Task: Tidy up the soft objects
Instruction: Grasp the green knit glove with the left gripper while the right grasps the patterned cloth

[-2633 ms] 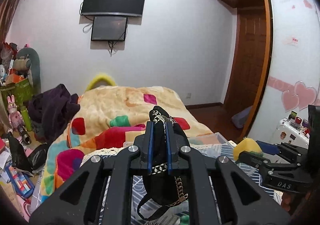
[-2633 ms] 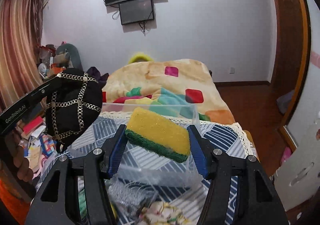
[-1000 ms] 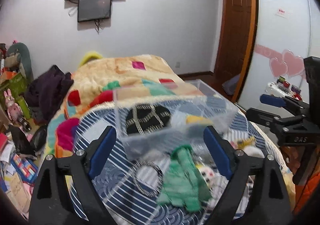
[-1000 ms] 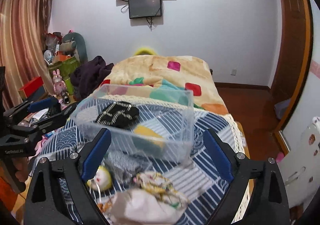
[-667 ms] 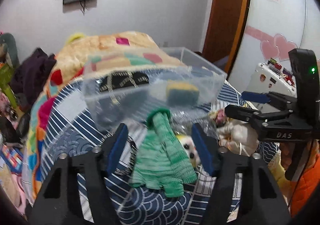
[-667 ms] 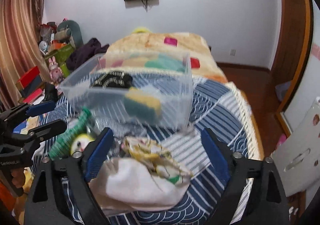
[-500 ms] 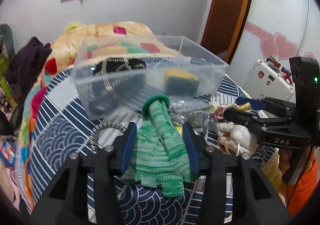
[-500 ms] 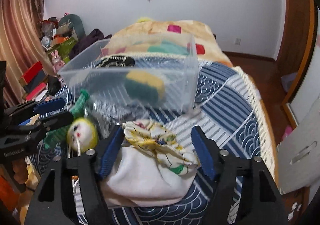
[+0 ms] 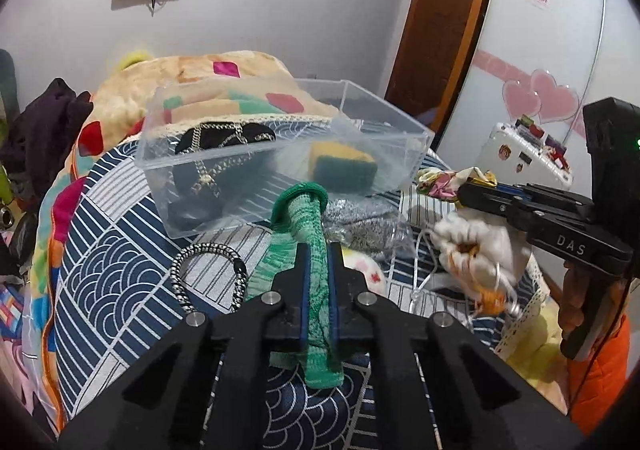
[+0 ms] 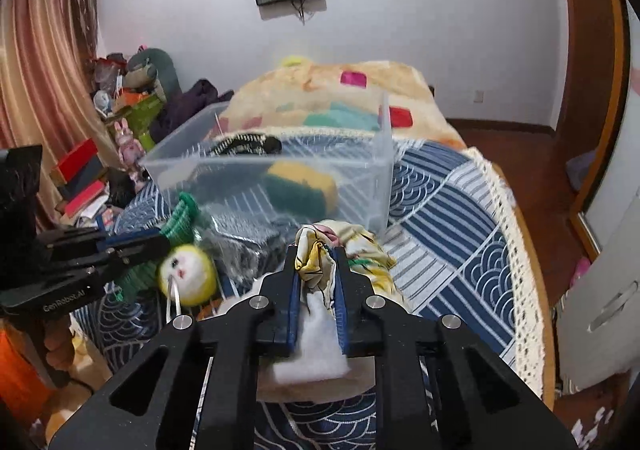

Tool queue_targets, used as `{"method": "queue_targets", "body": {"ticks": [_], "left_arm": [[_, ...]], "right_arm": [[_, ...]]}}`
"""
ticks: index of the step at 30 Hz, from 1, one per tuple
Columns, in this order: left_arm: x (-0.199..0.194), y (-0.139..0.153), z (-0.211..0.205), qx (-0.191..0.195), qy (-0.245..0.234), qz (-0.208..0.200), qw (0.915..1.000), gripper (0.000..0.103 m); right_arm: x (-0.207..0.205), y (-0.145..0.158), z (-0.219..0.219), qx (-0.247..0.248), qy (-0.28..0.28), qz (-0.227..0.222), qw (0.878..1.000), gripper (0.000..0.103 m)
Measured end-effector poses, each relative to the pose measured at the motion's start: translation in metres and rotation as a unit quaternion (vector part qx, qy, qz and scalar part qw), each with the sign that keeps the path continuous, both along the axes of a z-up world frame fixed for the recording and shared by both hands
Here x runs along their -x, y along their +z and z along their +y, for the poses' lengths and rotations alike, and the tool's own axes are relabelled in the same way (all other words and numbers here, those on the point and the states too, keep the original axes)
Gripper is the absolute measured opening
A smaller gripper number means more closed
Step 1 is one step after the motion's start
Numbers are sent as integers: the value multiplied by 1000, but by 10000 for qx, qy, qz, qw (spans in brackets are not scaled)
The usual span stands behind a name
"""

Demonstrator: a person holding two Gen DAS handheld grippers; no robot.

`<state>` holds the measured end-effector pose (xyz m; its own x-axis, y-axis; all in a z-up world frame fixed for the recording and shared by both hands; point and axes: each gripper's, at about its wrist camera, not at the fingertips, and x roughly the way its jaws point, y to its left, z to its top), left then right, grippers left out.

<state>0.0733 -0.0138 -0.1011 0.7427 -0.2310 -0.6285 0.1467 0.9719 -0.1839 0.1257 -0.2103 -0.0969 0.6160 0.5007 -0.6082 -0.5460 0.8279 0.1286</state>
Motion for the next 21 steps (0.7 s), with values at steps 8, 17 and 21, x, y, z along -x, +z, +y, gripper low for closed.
{"method": "queue_targets", "body": {"ticks": [8, 17, 21], "left_arm": [[11, 33, 13, 238, 108, -434, 9987, 6], [9, 77, 25, 304, 204, -1006, 9943, 6], [0, 92, 29, 161, 305, -1226, 9919, 6]], "right_arm": [[6, 20, -1, -199, -5, -297, 9994, 13], [7, 50, 6, -396, 45, -745, 9964, 12], [1, 65, 15, -520, 73, -955, 9940, 12]]}}
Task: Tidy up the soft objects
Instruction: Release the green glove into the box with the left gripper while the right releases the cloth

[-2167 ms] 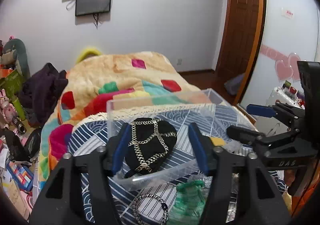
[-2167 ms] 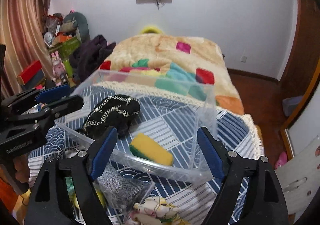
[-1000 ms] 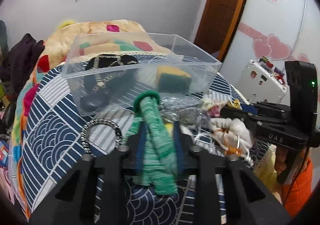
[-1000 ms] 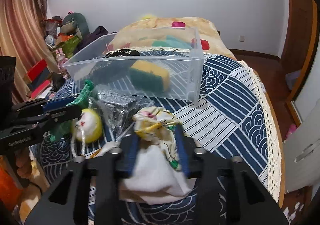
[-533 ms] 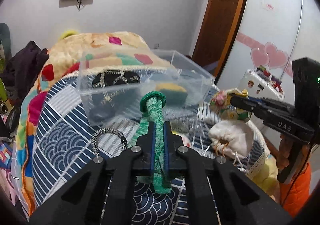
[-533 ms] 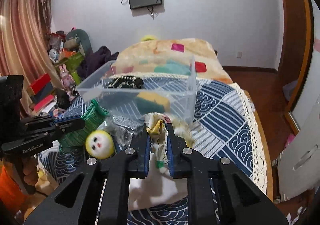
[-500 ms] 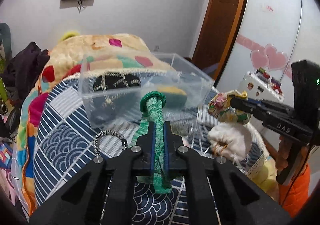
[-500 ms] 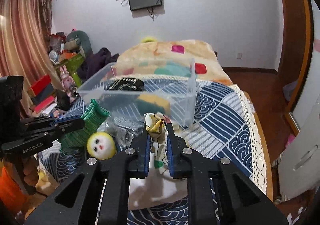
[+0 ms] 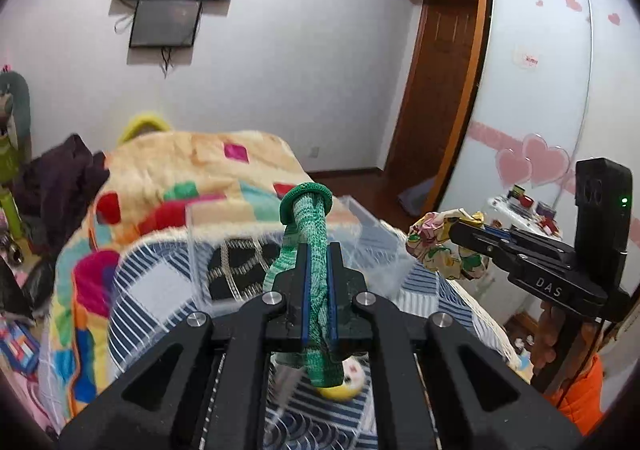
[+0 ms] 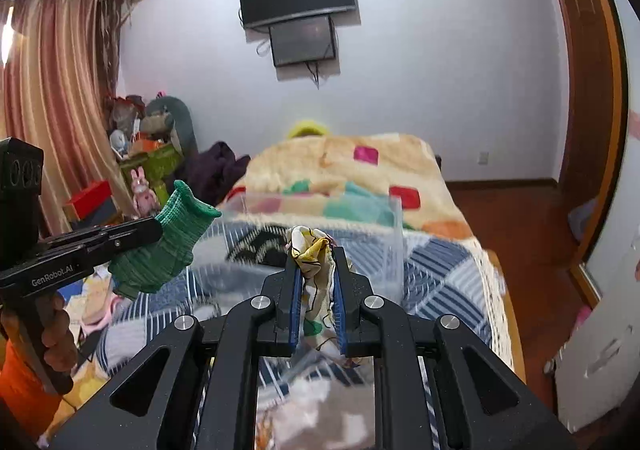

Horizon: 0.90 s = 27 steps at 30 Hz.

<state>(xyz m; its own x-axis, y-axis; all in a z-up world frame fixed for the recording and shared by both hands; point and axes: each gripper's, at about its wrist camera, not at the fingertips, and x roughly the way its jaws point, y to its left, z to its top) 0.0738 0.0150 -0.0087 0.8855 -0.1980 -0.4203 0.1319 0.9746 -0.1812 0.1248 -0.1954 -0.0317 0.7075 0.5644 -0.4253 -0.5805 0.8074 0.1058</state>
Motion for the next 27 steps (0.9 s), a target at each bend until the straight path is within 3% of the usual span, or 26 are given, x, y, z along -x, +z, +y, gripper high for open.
{"method": "queue_targets", "body": {"ticks": [6, 14, 27], "left_arm": [[-24, 6, 3, -307, 282, -132, 9990, 6], [-65, -11, 13, -343, 496, 121, 9981, 6], [-114, -62, 9, -437, 440, 931, 9937, 6]], "right_arm": [[-16, 15, 21, -47, -19, -211, 9998, 12], [-42, 15, 47, 322, -42, -199, 9993, 12], [-92, -35, 57, 1223, -73, 709, 9899, 12]]}}
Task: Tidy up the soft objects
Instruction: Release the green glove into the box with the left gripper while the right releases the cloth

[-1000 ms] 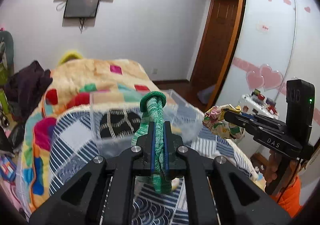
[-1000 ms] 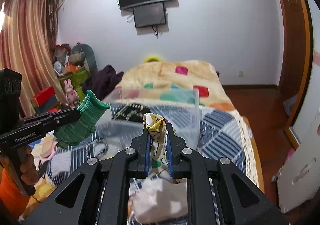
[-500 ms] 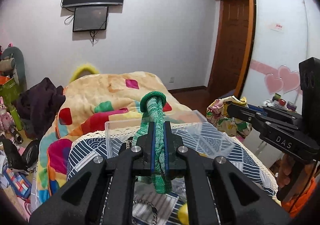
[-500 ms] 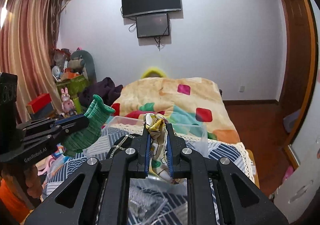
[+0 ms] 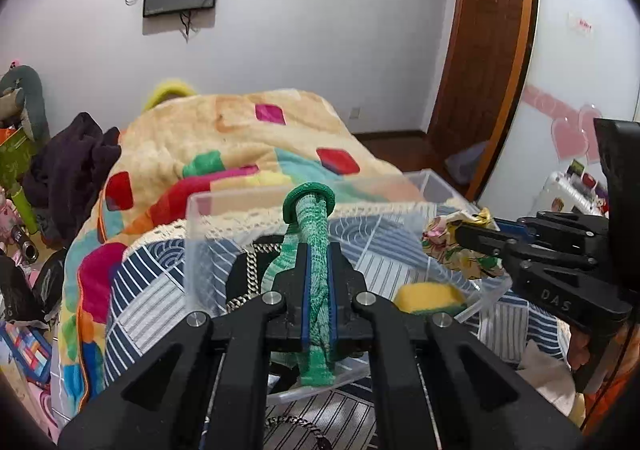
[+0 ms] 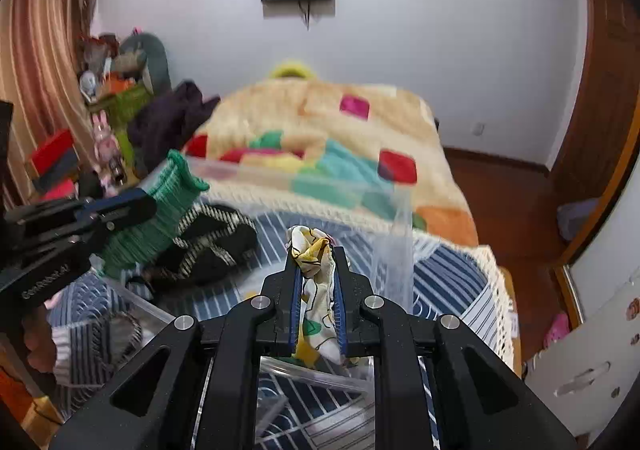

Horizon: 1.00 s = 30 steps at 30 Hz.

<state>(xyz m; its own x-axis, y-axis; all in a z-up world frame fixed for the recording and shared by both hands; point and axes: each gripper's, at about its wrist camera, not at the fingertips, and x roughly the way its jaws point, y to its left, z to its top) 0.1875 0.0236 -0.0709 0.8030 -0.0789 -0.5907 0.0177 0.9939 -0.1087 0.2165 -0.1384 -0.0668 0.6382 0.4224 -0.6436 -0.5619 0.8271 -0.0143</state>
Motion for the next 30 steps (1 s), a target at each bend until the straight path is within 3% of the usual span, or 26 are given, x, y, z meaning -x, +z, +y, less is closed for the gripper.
{"method": "queue_targets", "body": {"ticks": [6, 9, 11, 13, 16, 20, 22, 23, 26, 30], "left_arm": [[-10, -10, -5, 100, -138, 308, 9994, 6], [-13, -13, -7, 125, -191, 427, 9988, 13], [-11, -14, -8, 149, -223, 478, 9985, 20], [-8, -13, -8, 199, -277, 458, 9984, 36], [4, -6, -11, 107, -264, 296, 9992, 46], [24, 8, -15, -40, -359, 58, 9993, 52], [36, 15, -14, -26, -377, -62, 9993, 66], [45, 20, -13, -27, -339, -164, 9993, 67], [60, 28, -9, 40, -301, -280, 9991, 78], [78, 33, -3, 111, -243, -390, 9989, 79]], "right_arm": [[-10, -14, 0, 229, 22, 442, 9988, 13], [-12, -16, -3, 224, -5, 593, 9980, 13], [-10, -15, -6, 214, -9, 637, 9977, 21], [-5, -12, -9, 199, 5, 576, 9981, 31], [5, -2, -11, 193, 12, 290, 9994, 48], [17, 15, -15, 33, 13, -48, 10000, 61], [24, 23, -19, -95, -12, -212, 9997, 70], [28, 27, -20, -157, -34, -297, 9994, 74], [42, 39, -29, -346, -68, -531, 9980, 82], [60, 45, -40, -570, -41, -639, 9963, 82]]}}
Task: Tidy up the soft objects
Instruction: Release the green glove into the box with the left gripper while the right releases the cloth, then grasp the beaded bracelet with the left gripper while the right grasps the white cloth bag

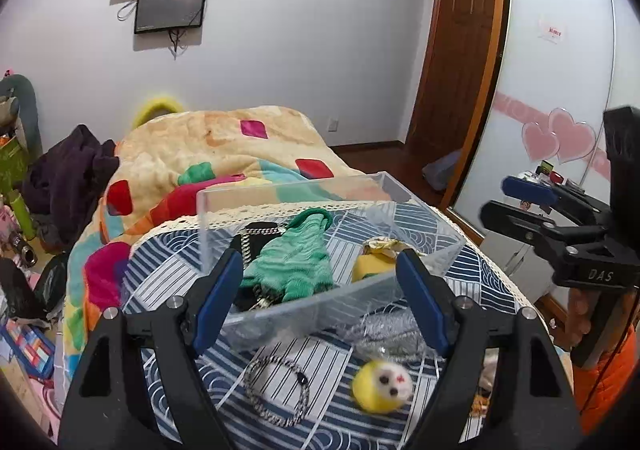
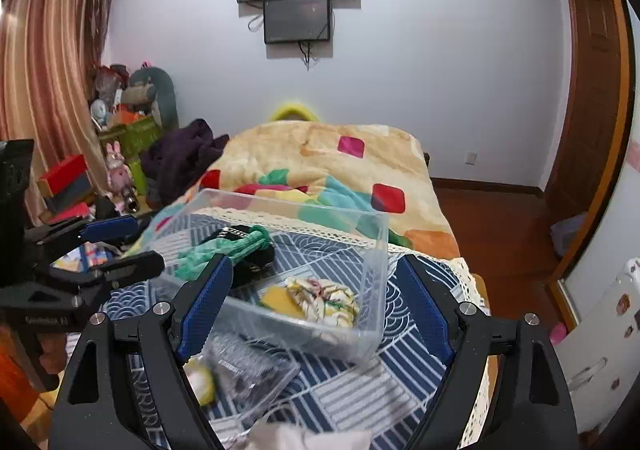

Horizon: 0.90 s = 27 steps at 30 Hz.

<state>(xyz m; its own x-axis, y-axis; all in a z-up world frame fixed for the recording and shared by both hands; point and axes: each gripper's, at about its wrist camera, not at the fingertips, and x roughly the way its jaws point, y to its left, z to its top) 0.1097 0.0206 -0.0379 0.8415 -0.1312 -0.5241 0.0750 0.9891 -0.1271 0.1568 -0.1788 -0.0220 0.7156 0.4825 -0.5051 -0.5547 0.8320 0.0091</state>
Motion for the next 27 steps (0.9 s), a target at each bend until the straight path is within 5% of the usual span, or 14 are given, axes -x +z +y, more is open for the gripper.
{"method": "queue_targets", "body": {"ticks": [4, 17, 23, 27], "left_arm": [[15, -4, 6, 20, 182, -1, 9998, 91], [40, -82, 7, -294, 431, 1049, 9931, 91], [42, -101, 6, -234, 529, 1194, 9912, 91], [37, -101, 5, -196, 546, 1157, 9916, 72]], "right_arm": [[14, -6, -6, -51, -29, 6, 10000, 82], [40, -73, -12, 423, -4, 792, 9960, 82], [43, -99, -12, 571, 37, 1187, 9913, 82], [42, -107, -11, 713, -107, 1172, 9905, 82]]}}
